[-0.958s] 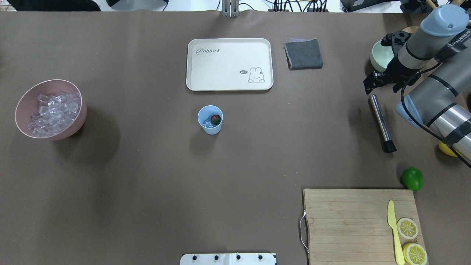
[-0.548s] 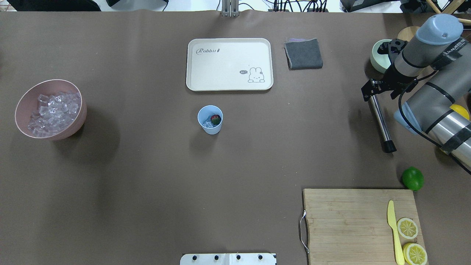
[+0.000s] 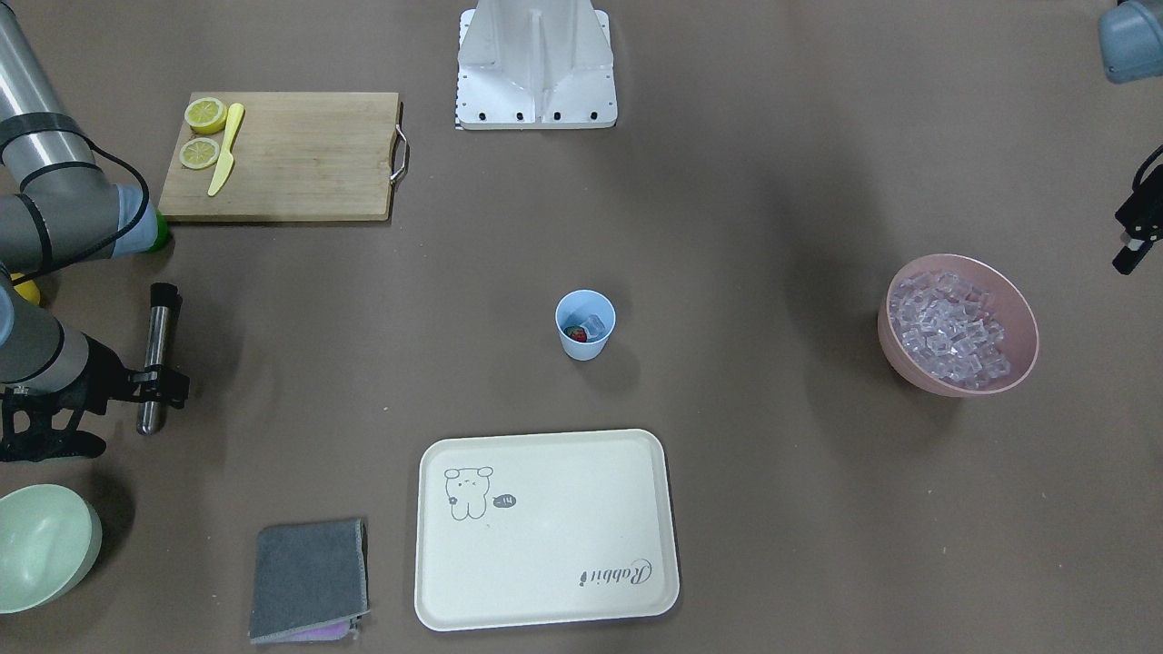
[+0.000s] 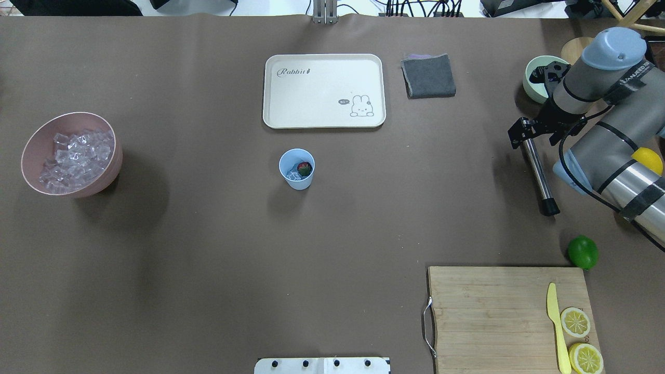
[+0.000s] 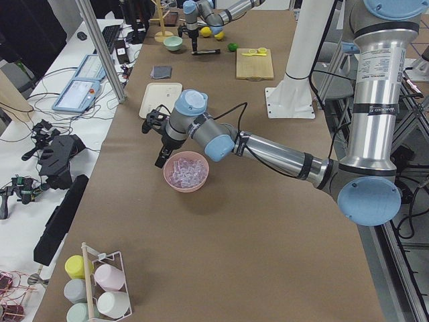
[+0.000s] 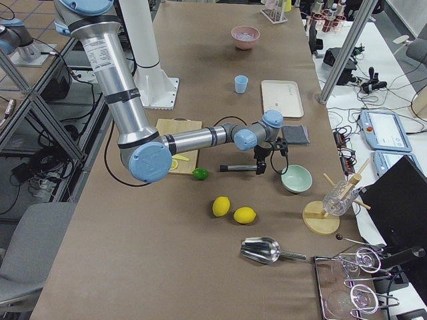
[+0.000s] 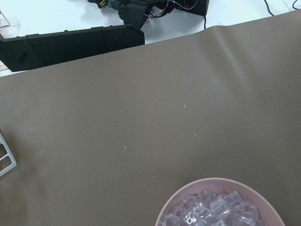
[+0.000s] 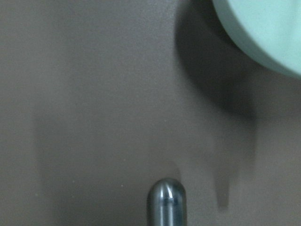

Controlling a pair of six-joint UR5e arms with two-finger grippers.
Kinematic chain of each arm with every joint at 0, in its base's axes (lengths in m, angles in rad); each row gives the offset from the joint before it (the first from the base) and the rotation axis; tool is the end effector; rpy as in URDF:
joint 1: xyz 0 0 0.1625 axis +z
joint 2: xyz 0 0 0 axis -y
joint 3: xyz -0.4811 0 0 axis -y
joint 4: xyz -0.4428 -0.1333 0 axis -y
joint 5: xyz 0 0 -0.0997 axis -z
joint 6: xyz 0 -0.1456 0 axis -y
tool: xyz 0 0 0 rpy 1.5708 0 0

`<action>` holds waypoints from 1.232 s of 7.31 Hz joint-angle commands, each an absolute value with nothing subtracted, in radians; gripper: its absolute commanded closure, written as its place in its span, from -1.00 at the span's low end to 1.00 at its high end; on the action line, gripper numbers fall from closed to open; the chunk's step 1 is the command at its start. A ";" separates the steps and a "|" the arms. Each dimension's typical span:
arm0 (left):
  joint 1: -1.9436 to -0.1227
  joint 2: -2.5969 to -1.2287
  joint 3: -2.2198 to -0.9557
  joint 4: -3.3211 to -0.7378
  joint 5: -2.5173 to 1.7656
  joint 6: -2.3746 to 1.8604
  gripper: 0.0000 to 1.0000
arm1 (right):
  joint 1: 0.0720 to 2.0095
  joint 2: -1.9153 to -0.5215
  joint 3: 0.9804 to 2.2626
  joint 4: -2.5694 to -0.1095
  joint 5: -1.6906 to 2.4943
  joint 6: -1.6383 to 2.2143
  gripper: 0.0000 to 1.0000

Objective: Mash ice and strawberries in cup
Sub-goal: 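Close the right gripper around the upper end of the steel muddler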

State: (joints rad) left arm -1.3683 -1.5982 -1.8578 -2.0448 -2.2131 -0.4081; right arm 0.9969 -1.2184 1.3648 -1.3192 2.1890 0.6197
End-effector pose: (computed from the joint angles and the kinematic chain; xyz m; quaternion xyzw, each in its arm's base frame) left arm 0.0730 -0.5845 0.5180 0.2600 0.3875 0.0307 0.8839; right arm -0.3618 -0.6497 0.6202 -0.0118 -0.3525 -0.0387 0.9349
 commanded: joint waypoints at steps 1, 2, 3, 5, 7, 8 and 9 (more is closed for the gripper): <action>-1.368 -1.600 -1.856 -2.043 -2.212 -0.396 -0.96 | 0.993 -1.220 1.362 -1.321 2.189 0.621 -0.97; -1.368 -1.600 -1.856 -2.042 -2.212 -0.378 -0.96 | 0.992 -1.220 1.359 -1.321 2.189 0.621 -0.81; -1.368 -1.600 -1.858 -2.042 -2.214 -0.376 -0.96 | 0.991 -1.223 1.355 -1.319 2.191 0.618 -0.20; -1.368 -1.600 -1.858 -2.042 -2.214 -0.376 -0.96 | 0.988 -1.226 1.350 -1.299 2.192 0.617 0.74; -1.368 -1.598 -1.856 -2.042 -2.215 -0.376 -0.96 | 0.988 -1.210 1.354 -1.298 2.192 0.609 1.00; -1.368 -1.600 -1.858 -2.042 -2.215 -0.376 -0.96 | 1.008 -1.189 1.367 -1.308 2.204 0.612 1.00; -1.368 -1.598 -1.858 -2.040 -2.217 -0.376 -0.96 | 1.038 -1.174 1.367 -1.312 2.206 0.611 1.00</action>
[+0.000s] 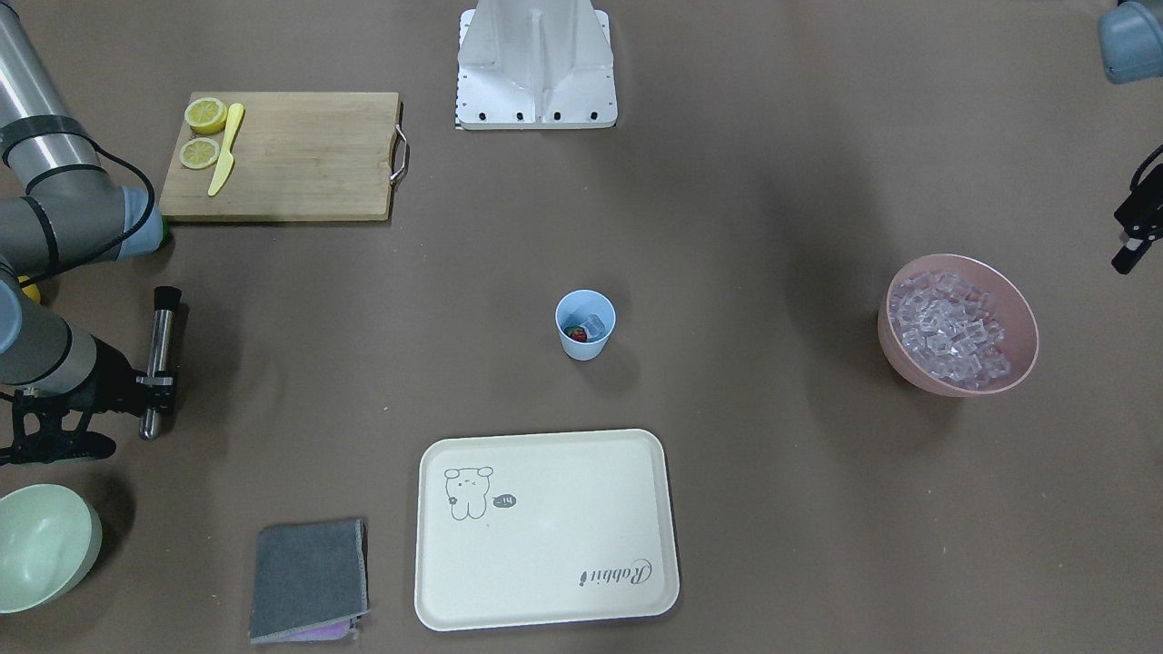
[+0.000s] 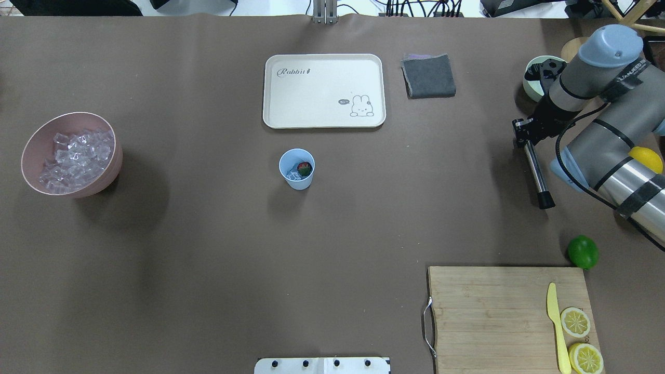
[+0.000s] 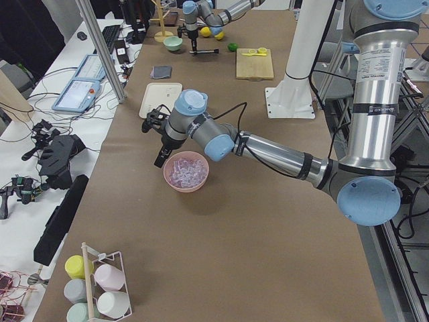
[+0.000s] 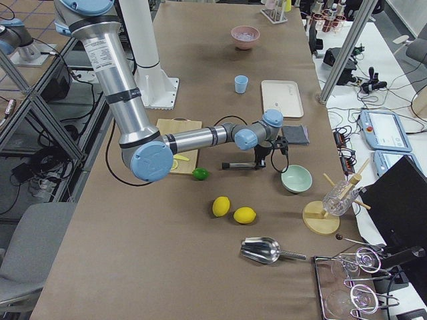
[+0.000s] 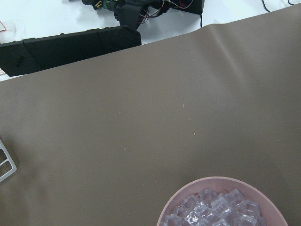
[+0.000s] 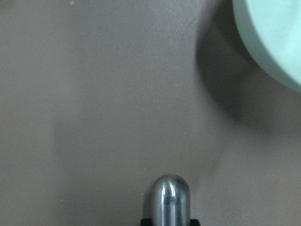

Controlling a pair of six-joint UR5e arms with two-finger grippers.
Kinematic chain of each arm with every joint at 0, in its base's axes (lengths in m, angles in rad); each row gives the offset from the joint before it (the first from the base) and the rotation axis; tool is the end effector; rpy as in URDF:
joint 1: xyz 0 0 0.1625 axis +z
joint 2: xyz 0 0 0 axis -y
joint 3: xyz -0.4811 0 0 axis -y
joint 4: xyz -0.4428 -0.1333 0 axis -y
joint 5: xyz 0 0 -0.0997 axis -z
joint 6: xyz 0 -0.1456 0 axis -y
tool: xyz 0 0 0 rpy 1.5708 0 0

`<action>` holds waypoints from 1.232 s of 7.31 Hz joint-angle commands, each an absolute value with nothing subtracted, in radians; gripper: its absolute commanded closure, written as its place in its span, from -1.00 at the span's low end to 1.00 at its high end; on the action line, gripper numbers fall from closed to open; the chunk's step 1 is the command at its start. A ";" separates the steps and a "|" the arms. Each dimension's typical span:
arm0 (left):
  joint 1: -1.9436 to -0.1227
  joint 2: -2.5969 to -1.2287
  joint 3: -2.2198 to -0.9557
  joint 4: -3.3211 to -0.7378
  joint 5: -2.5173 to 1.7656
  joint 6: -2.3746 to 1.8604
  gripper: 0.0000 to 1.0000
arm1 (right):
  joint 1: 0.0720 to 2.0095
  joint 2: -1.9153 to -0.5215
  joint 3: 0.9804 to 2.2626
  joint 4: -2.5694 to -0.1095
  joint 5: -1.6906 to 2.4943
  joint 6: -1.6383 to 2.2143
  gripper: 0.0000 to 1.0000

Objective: Mash ice and strawberries in cup
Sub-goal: 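Close the right gripper around the upper end of the steel muddler, then lift the muddler upright with the right gripper and carry it toward the cup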

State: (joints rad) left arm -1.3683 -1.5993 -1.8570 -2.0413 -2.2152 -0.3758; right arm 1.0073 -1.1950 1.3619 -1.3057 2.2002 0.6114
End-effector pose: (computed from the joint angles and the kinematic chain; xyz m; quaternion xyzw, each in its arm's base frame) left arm 0.0733 -0.5848 0.5182 0.2644 0.3839 0.0449 0.8836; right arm -0.3620 -0.6620 0.6016 0.0021 -0.3646 -0.0441 0.9301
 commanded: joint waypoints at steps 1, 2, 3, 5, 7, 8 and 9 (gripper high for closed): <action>-1.368 -1.598 -1.856 -2.039 -2.217 -0.376 -0.96 | 1.070 -1.170 1.380 -1.309 2.221 0.607 1.00; -1.368 -1.595 -1.855 -2.037 -2.217 -0.376 -0.96 | 1.090 -1.158 1.423 -1.312 2.229 0.609 1.00; -1.368 -1.589 -1.853 -2.036 -2.217 -0.376 -0.96 | 1.095 -1.157 1.474 -1.310 2.249 0.618 1.00; -1.379 -1.562 -1.845 -2.011 -2.229 -0.379 -0.96 | 1.098 -1.149 1.593 -1.301 2.252 0.618 1.00; -1.425 -1.508 -1.836 -1.997 -2.241 -0.414 -0.96 | 1.098 -1.160 1.768 -1.281 2.275 0.606 1.00; -1.442 -1.484 -1.835 -1.999 -2.241 -0.475 -0.96 | 1.098 -1.163 1.834 -1.244 2.296 0.604 1.00; -1.453 -1.447 -1.827 -1.999 -2.243 -0.488 -0.96 | 1.098 -1.164 1.863 -1.191 2.330 0.606 1.00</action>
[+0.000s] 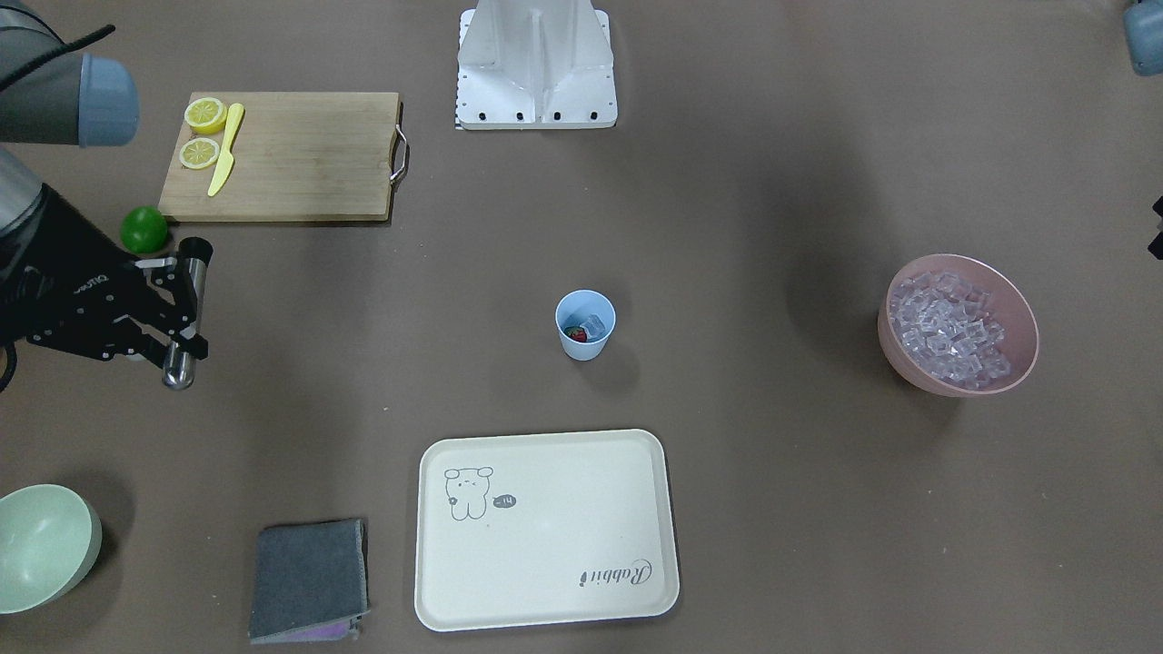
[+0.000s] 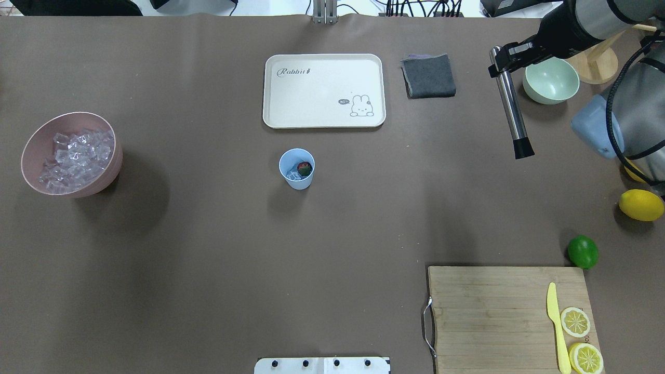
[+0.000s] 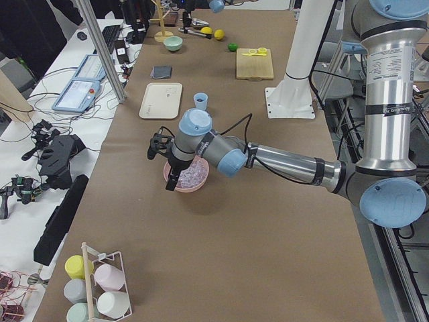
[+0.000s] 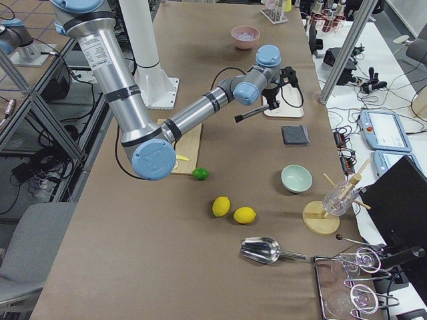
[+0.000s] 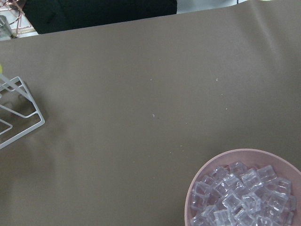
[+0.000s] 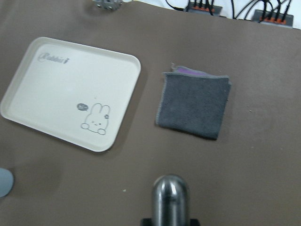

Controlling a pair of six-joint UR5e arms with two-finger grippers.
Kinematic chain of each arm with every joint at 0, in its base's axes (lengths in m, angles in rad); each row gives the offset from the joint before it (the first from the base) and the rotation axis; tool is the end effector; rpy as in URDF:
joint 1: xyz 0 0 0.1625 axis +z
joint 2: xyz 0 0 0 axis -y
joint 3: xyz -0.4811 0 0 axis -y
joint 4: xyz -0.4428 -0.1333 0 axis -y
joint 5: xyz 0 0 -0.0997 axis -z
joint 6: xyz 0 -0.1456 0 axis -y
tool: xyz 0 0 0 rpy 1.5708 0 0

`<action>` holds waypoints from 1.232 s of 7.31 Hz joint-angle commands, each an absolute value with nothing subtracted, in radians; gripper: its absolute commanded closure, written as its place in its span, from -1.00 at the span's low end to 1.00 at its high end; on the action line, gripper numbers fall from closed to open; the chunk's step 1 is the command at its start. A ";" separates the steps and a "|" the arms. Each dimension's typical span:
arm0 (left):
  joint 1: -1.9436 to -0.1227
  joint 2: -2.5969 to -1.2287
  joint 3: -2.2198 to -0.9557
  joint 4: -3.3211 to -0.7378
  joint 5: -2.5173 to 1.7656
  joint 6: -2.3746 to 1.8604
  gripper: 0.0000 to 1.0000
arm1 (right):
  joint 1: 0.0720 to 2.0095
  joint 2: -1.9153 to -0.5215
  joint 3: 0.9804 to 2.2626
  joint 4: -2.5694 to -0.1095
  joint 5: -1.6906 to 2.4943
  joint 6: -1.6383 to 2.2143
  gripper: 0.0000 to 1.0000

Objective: Mash ice and strawberries in cup
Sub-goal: 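Lift the muddler upright with the right gripper and carry it toward the cup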

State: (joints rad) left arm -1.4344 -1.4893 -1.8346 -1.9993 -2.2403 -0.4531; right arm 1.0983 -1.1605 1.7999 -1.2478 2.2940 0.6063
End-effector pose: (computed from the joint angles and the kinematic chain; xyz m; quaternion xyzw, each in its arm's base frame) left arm 0.0314 -0.5442 0.5981 0.1807 0.3823 -0.0445 0.9051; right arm -0.2829 -0.6346 0.3200 0.2104 -0.4914 -0.1079 0.8382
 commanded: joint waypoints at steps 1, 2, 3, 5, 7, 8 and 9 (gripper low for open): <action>-1.485 -1.383 -1.821 -2.008 -2.243 -0.489 -0.96 | 1.097 -1.158 1.865 -1.113 2.339 0.604 1.00; -1.524 -1.338 -1.816 -2.009 -2.244 -0.489 -0.96 | 1.095 -1.161 1.861 -1.024 2.338 0.606 1.00; -1.561 -1.298 -1.813 -2.010 -2.244 -0.489 -0.96 | 1.085 -1.155 1.856 -0.973 2.333 0.609 1.00; -1.632 -1.285 -1.755 -2.010 -2.244 -0.488 -0.96 | 1.014 -1.088 1.861 -0.890 2.228 0.627 1.00; -1.676 -1.276 -1.735 -1.997 -2.272 -0.491 -0.96 | 0.825 -1.010 1.858 -0.798 1.960 0.714 1.00; -1.686 -1.275 -1.733 -1.999 -2.323 -0.506 -0.96 | 0.713 -1.006 1.852 -0.664 1.752 0.741 1.00; -1.693 -1.275 -1.730 -1.999 -2.351 -0.526 -0.96 | 0.631 -1.002 1.835 -0.575 1.624 0.744 1.00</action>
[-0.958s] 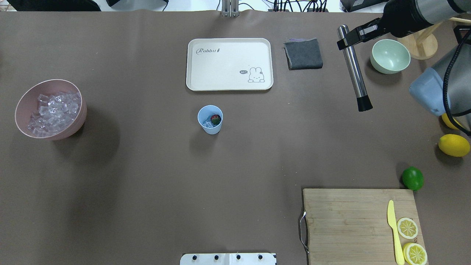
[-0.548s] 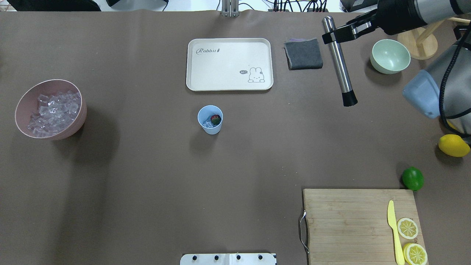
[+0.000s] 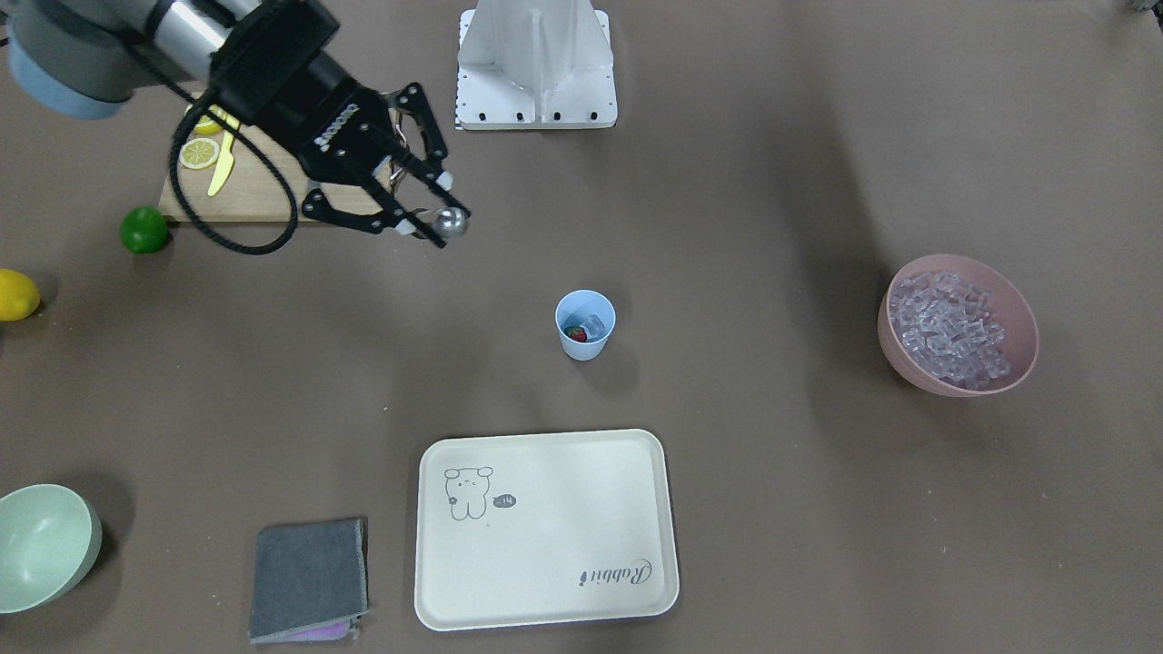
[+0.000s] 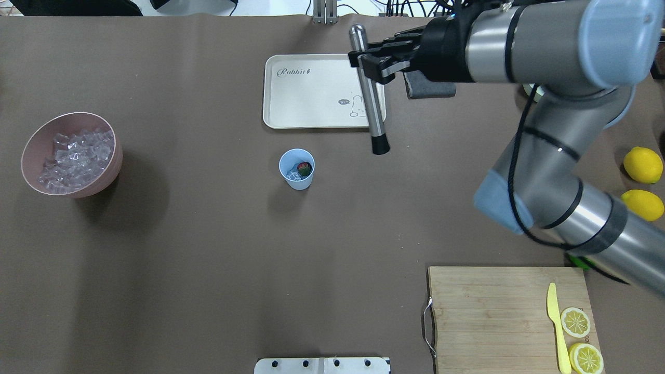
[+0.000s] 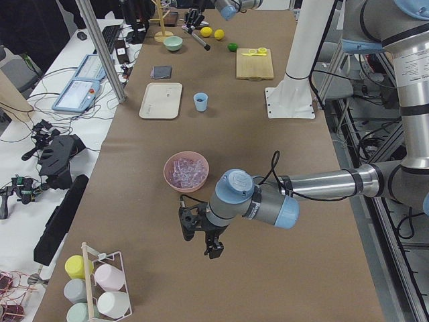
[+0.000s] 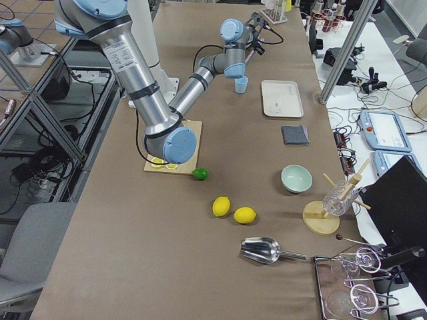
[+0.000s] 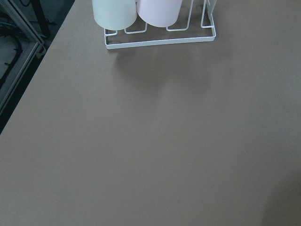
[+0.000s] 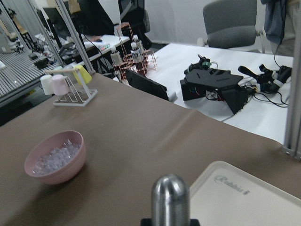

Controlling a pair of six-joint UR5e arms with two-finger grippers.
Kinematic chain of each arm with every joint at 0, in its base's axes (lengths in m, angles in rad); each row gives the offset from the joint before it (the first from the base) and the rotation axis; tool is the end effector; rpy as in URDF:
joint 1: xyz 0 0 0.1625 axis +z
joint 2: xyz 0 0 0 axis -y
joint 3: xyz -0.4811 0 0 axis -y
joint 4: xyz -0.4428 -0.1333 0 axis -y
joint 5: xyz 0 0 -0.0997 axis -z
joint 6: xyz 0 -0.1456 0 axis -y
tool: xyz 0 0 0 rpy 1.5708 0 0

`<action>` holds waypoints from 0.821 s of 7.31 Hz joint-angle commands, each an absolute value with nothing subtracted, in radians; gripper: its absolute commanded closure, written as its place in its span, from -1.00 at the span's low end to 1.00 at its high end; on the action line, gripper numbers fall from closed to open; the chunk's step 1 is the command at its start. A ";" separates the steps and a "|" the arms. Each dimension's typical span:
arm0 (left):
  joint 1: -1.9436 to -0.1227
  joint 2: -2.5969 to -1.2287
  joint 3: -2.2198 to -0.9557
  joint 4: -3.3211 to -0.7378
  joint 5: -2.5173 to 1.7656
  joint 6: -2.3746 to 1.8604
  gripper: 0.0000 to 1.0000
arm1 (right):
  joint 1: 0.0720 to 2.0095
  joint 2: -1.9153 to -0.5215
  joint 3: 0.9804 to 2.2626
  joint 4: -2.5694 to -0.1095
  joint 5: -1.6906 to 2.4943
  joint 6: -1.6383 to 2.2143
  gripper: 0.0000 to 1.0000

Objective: Mash ice and strawberries in cup
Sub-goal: 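Lift the muddler upright with the right gripper and carry it toward the cup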

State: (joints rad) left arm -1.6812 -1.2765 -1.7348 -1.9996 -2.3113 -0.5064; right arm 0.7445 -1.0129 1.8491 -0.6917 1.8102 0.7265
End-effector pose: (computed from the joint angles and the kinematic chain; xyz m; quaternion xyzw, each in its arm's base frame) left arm -0.0818 -0.4199 0.7538 0.0655 0.3781 -0.2286 0.8947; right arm -0.4310 -0.5315 0.1230 0.4810 -0.5819 -0.1226 0.6442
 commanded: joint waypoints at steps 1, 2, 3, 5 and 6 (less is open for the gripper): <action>-1.694 -1.276 -1.721 -1.999 -2.353 -0.534 -0.96 | 0.576 -0.976 1.835 -0.531 1.552 0.745 1.00; -1.694 -1.285 -1.698 -1.999 -2.353 -0.534 -0.96 | 0.522 -0.974 1.832 -0.465 1.454 0.746 1.00; -1.694 -1.290 -1.686 -2.002 -2.353 -0.534 -0.96 | 0.485 -0.979 1.830 -0.431 1.384 0.739 1.00; -1.692 -1.293 -1.680 -2.005 -2.353 -0.537 -0.96 | 0.480 -0.979 1.778 -0.385 1.307 0.692 1.00; -1.692 -1.293 -1.674 -2.008 -2.352 -0.537 -0.96 | 0.479 -0.974 1.746 -0.350 1.257 0.614 1.00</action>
